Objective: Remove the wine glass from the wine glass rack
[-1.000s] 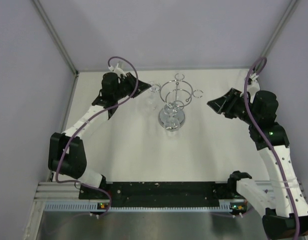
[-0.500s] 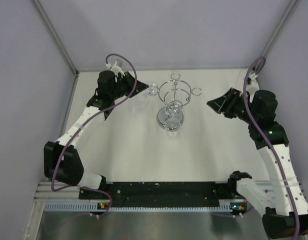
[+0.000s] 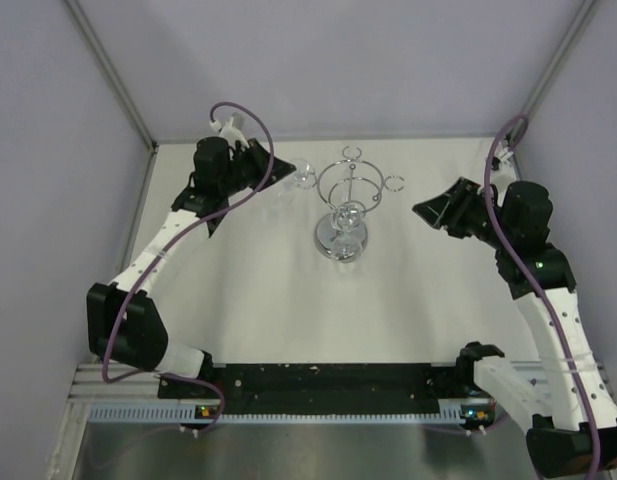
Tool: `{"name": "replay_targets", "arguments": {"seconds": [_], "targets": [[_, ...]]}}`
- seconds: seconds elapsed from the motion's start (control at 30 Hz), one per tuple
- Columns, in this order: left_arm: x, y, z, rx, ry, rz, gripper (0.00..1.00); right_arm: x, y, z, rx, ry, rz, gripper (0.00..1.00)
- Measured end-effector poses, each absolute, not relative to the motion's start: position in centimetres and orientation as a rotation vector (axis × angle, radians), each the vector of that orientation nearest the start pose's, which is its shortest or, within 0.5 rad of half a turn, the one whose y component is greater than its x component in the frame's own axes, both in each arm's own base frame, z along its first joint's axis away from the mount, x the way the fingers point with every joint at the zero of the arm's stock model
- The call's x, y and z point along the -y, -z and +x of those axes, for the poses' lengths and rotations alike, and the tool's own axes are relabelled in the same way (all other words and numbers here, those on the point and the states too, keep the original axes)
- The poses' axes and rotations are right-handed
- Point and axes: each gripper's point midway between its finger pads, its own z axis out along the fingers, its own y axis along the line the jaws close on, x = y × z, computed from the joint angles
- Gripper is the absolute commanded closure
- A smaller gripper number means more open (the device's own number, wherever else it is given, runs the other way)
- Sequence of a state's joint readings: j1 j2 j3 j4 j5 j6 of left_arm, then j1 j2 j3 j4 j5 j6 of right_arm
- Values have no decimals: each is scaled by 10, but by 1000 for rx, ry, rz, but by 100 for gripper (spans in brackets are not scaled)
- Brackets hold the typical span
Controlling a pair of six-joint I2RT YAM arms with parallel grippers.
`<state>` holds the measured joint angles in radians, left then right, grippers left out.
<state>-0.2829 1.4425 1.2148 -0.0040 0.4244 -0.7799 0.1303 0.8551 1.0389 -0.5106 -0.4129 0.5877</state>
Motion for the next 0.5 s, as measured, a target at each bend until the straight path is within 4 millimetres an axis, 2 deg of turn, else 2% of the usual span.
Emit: {"name": "replay_targets", "arguments": {"seconds": [0.23,0.37,0.5], "targets": [[215,-299,399,-1931,1078,-148,100,-129,-309,264,-1965,-876,151,47],[209,-317,381,-1898,1066,-110,100,-139,-307,262,-1981,-899,118,46],[201,-340,354,-1844,1060,-61,100,-158,-301,257,-2017,-939,56,46]]}}
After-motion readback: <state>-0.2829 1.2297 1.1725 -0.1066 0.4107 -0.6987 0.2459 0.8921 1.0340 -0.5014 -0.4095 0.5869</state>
